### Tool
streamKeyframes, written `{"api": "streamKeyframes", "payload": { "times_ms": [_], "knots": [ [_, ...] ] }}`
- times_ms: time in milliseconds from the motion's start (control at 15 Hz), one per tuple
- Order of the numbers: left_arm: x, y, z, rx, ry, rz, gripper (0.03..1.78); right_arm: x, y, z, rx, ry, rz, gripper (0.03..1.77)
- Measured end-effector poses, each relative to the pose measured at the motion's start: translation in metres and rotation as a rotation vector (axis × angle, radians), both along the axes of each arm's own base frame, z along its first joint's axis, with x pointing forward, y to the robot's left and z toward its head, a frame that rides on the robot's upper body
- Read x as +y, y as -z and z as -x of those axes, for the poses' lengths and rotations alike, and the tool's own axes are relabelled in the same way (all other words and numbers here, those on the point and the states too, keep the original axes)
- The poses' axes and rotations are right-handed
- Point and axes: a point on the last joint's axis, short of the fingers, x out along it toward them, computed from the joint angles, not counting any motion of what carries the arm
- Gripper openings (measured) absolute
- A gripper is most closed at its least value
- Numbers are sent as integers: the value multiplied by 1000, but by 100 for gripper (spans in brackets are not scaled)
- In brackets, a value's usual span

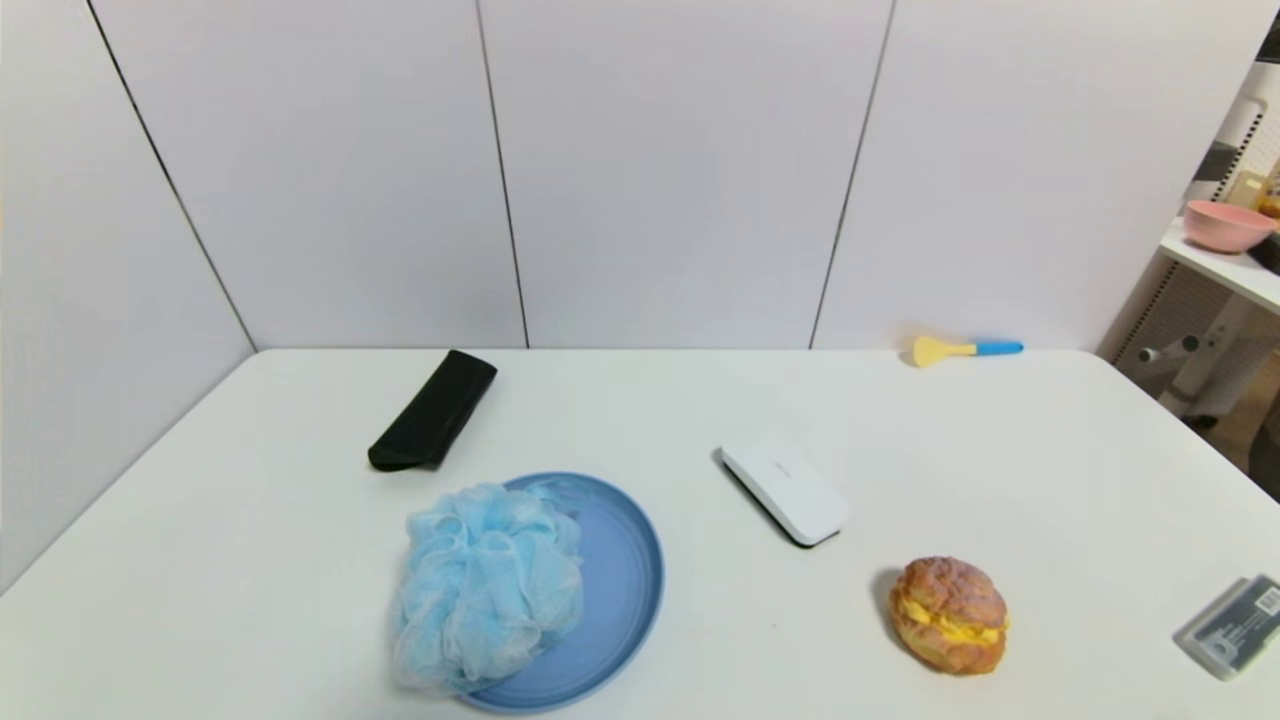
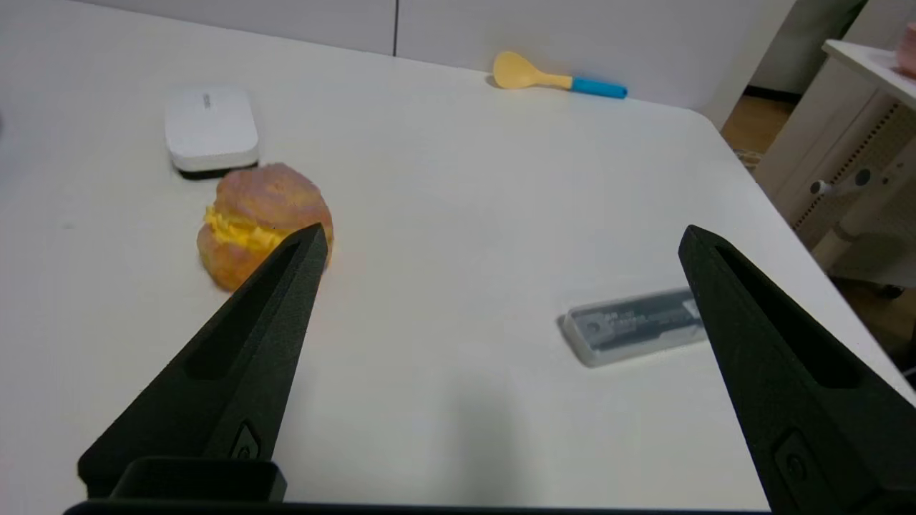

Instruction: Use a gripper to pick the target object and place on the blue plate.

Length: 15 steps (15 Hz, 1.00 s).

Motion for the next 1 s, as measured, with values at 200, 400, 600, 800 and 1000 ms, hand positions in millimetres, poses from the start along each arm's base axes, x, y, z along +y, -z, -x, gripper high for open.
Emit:
{"api": "streamKeyframes", "payload": {
  "times_ms": [200, 400, 600, 800, 1000],
  "knots": [
    [0, 0, 0, 0, -1, 0, 169, 0, 22, 8, 56, 10, -80, 169],
    [0, 0, 0, 0, 0, 0, 169, 0, 24, 10, 36, 16, -154, 169],
    [0, 0, 0, 0, 0, 0, 169, 0, 25, 11, 28, 16, -156, 169],
    [0, 0, 0, 0, 0, 0, 169, 0, 25, 11, 28, 15, -152, 169],
    [0, 0, 0, 0, 0, 0, 169, 0, 25, 11, 28, 16, -158, 169]
  ]
}}
